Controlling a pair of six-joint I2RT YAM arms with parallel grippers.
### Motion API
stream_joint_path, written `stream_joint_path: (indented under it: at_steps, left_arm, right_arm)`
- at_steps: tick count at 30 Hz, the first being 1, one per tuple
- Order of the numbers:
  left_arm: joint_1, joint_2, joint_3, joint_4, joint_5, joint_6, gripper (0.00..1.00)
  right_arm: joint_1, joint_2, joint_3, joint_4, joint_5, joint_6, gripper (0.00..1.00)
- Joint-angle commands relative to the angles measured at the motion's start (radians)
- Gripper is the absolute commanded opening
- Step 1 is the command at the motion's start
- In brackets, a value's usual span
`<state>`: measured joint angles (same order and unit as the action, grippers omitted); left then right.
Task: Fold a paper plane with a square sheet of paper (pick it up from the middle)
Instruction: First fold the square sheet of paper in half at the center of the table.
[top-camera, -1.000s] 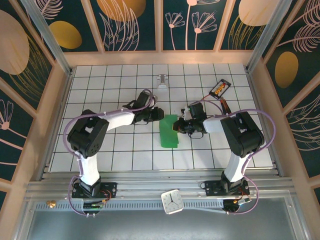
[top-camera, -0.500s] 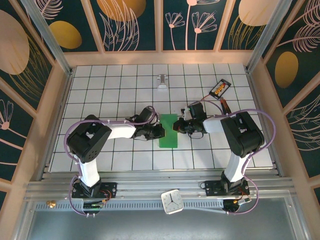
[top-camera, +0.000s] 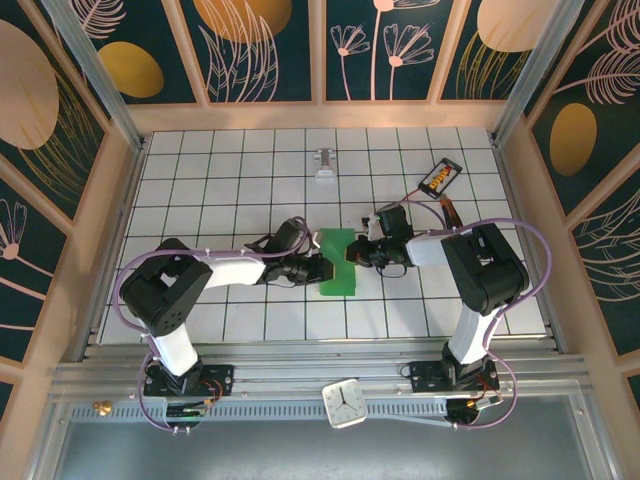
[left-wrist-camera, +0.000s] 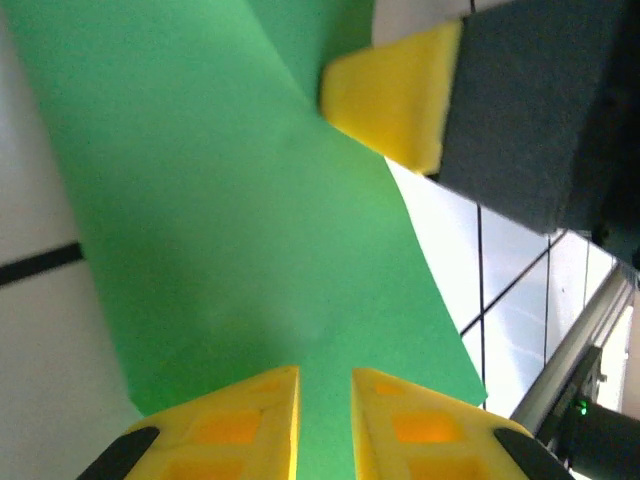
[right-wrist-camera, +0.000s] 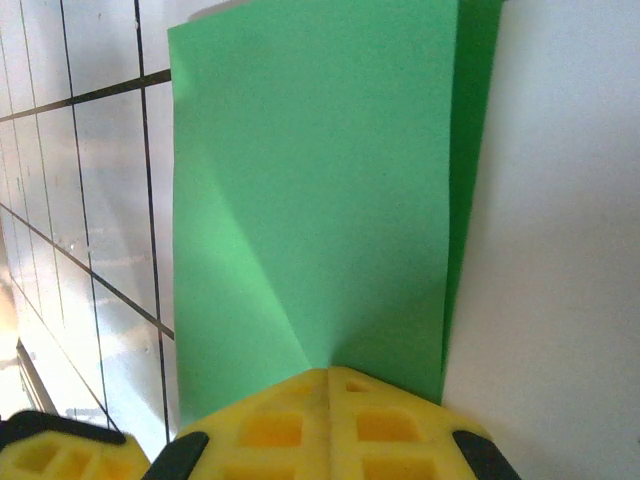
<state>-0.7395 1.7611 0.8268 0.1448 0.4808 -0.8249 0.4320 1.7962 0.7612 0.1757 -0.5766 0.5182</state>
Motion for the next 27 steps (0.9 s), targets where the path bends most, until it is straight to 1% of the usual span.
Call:
stream_joint_path:
  at_steps: [1, 4, 9, 15, 18, 22, 24, 27]
  left_arm:
    - [-0.006, -0.009, -0.03, -0.005, 0.015, -0.002, 0.2]
    - [-0.006, 0.011, -0.042, -0.038, -0.022, 0.012, 0.17]
    - [-0.006, 0.033, -0.071, -0.017, -0.022, 0.01, 0.17]
    - [-0.005, -0.072, -0.082, 0.032, -0.005, -0.008, 0.22]
    - [-0.006, -0.088, -0.089, 0.049, 0.005, -0.028, 0.22]
    - [-0.006, -0.078, -0.11, 0.047, 0.014, -0.036, 0.17]
    - [-0.006, -0.055, -0.116, 0.041, 0.026, -0.03, 0.14]
    - [-0.006, -0.015, -0.124, 0.033, 0.041, -0.027, 0.13]
  right_arm:
    - [-0.021, 0.069, -0.054, -0.136, 0.218, -0.049, 0.0]
    - [-0.018, 0.069, -0.051, -0.136, 0.218, -0.05, 0.0]
    - [-0.018, 0.071, -0.048, -0.142, 0.223, -0.055, 0.0]
    - [-0.02, 0.068, -0.046, -0.144, 0.221, -0.058, 0.0]
    - [-0.019, 0.066, -0.046, -0.146, 0.221, -0.059, 0.0]
    - [-0.02, 0.063, -0.046, -0.147, 0.225, -0.061, 0.0]
    - [-0.019, 0.065, -0.048, -0.145, 0.225, -0.061, 0.0]
    - [-0.02, 0.067, -0.048, -0.143, 0.225, -0.06, 0.0]
